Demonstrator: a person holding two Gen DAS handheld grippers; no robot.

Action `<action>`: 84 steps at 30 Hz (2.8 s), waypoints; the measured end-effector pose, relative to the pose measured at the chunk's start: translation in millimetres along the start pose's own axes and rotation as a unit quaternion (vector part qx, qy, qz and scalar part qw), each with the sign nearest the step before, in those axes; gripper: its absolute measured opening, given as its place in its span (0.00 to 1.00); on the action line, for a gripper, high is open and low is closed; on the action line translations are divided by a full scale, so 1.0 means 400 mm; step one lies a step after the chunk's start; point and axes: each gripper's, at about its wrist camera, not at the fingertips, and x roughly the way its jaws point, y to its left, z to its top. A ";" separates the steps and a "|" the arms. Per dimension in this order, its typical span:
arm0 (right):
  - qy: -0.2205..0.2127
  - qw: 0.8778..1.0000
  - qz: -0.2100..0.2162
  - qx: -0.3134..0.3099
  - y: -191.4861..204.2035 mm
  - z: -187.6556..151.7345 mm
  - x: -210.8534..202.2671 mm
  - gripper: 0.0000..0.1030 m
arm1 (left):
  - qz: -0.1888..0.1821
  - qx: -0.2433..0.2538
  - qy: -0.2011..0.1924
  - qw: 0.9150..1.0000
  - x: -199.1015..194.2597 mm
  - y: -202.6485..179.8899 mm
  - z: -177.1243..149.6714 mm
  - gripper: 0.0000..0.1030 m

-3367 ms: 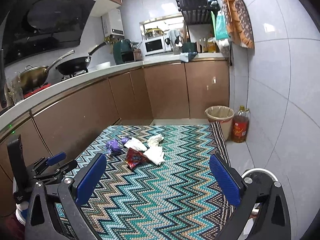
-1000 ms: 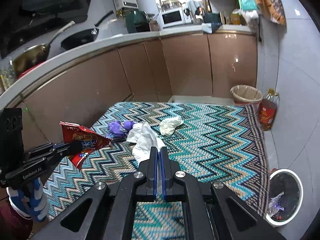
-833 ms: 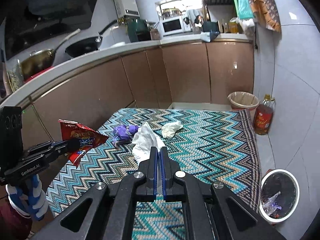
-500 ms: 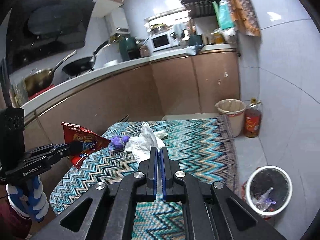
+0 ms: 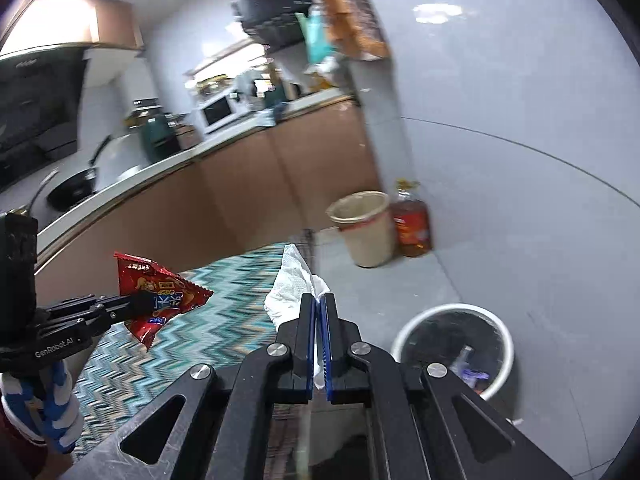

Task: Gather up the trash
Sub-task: 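Carry both items to the white bin and open both tools over it, then move both open tools back over the remaining trash on the rug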

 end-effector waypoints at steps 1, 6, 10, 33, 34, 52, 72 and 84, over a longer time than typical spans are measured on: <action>0.003 1.000 -0.012 0.005 -0.031 0.001 0.010 0.04 | -0.005 0.005 0.007 1.000 0.039 -0.017 0.013 0.04; 0.015 0.998 -0.054 0.029 -0.153 0.007 0.059 0.04 | -0.023 0.008 0.038 0.999 0.216 -0.067 0.057 0.04; 0.029 0.995 -0.081 0.045 -0.243 0.006 0.111 0.05 | -0.030 0.004 0.062 0.998 0.342 -0.093 0.079 0.04; 0.067 0.986 -0.126 0.090 -0.418 -0.047 0.254 0.16 | -0.080 -0.055 0.127 0.987 0.664 -0.127 0.094 0.42; 0.066 0.985 -0.128 0.091 -0.418 -0.048 0.248 0.16 | -0.081 -0.054 0.128 0.987 0.666 -0.128 0.095 0.42; 0.026 0.990 -0.121 0.060 -0.279 0.013 0.131 0.26 | -0.064 -0.047 0.051 0.996 0.420 -0.107 0.125 0.44; -0.039 0.996 -0.066 -0.038 0.085 0.075 -0.062 0.44 | 0.048 -0.009 -0.096 0.994 -0.093 -0.024 0.045 0.56; -0.057 0.994 -0.026 -0.094 0.278 0.084 -0.112 0.52 | 0.097 -0.026 -0.159 0.982 -0.302 0.054 -0.034 0.56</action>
